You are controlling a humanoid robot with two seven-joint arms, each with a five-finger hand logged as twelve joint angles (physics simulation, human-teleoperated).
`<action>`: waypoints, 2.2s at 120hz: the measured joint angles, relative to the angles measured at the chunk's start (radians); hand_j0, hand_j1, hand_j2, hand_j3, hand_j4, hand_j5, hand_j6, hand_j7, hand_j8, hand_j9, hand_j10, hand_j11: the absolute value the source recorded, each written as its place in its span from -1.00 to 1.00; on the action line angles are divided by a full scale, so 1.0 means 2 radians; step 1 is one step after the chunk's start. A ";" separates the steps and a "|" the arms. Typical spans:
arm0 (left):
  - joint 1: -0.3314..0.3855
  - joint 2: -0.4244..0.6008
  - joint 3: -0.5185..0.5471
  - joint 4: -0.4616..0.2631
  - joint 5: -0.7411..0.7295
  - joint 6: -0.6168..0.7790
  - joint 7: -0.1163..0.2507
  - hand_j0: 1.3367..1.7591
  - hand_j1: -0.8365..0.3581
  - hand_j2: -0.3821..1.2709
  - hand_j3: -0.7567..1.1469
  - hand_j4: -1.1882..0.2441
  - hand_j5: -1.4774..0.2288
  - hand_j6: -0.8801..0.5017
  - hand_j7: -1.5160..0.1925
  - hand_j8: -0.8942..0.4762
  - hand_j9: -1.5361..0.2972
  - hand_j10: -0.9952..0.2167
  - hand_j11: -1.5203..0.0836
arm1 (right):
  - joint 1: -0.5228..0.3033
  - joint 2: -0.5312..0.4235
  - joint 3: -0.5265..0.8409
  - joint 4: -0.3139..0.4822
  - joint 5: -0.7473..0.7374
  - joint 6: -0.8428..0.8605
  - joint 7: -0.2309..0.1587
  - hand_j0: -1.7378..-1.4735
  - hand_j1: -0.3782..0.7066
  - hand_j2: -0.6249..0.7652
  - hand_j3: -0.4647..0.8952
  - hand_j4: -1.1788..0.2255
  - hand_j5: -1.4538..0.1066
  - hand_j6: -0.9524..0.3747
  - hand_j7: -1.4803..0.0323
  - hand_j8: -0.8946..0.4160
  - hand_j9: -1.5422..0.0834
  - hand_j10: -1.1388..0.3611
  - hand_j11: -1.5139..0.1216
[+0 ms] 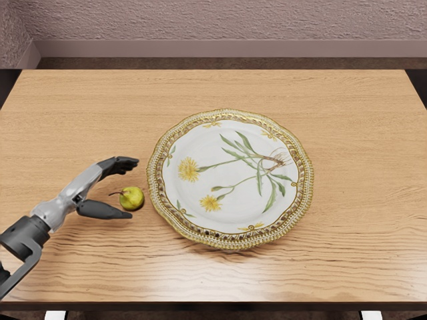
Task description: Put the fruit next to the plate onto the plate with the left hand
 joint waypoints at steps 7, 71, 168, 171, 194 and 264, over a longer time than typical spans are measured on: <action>0.000 -0.001 0.005 0.003 0.000 0.000 0.000 0.52 0.33 -0.45 -0.20 0.20 0.23 -0.21 0.28 -0.18 0.21 0.10 0.37 | 0.000 0.000 0.000 0.000 0.000 0.000 0.000 -0.40 -0.87 -0.11 -0.32 0.63 0.81 0.39 0.90 0.31 0.84 0.47 0.80; -0.013 -0.023 0.013 0.027 0.010 -0.001 0.000 0.52 0.25 -0.44 -0.20 0.14 0.17 -0.27 0.21 -0.24 0.15 0.03 0.30 | 0.005 0.000 0.000 0.000 0.000 -0.001 0.000 -0.40 -0.87 -0.11 -0.32 0.63 0.81 0.39 0.90 0.31 0.84 0.47 0.80; -0.011 -0.019 0.014 0.020 0.020 -0.005 0.010 0.52 0.12 -0.43 -0.20 0.05 0.07 -0.31 0.08 -0.33 0.06 -0.08 0.19 | 0.005 0.000 0.000 0.000 0.000 -0.001 0.000 -0.40 -0.87 -0.11 -0.32 0.63 0.81 0.39 0.90 0.31 0.84 0.47 0.80; -0.011 -0.019 0.014 0.020 0.020 -0.006 0.010 0.52 0.11 -0.43 -0.20 0.05 0.07 -0.32 0.08 -0.33 0.06 -0.08 0.19 | 0.005 0.000 0.000 0.000 0.000 -0.001 0.000 -0.40 -0.87 -0.11 -0.32 0.63 0.81 0.39 0.90 0.31 0.84 0.47 0.80; -0.010 -0.018 0.014 0.020 0.020 -0.007 0.010 0.52 0.08 -0.42 -0.20 0.02 0.04 -0.37 0.07 -0.36 0.03 -0.11 0.16 | 0.005 0.000 0.000 0.000 0.000 -0.001 0.000 -0.40 -0.87 -0.11 -0.32 0.63 0.81 0.39 0.90 0.32 0.84 0.47 0.80; -0.010 -0.014 0.014 0.020 0.021 -0.015 0.010 0.52 -0.03 -0.40 -0.20 -0.07 -0.03 -0.48 0.01 -0.47 -0.05 -0.21 0.07 | 0.005 0.000 0.000 0.000 0.000 -0.001 0.000 -0.40 -0.87 -0.11 -0.32 0.63 0.81 0.39 0.90 0.31 0.84 0.47 0.80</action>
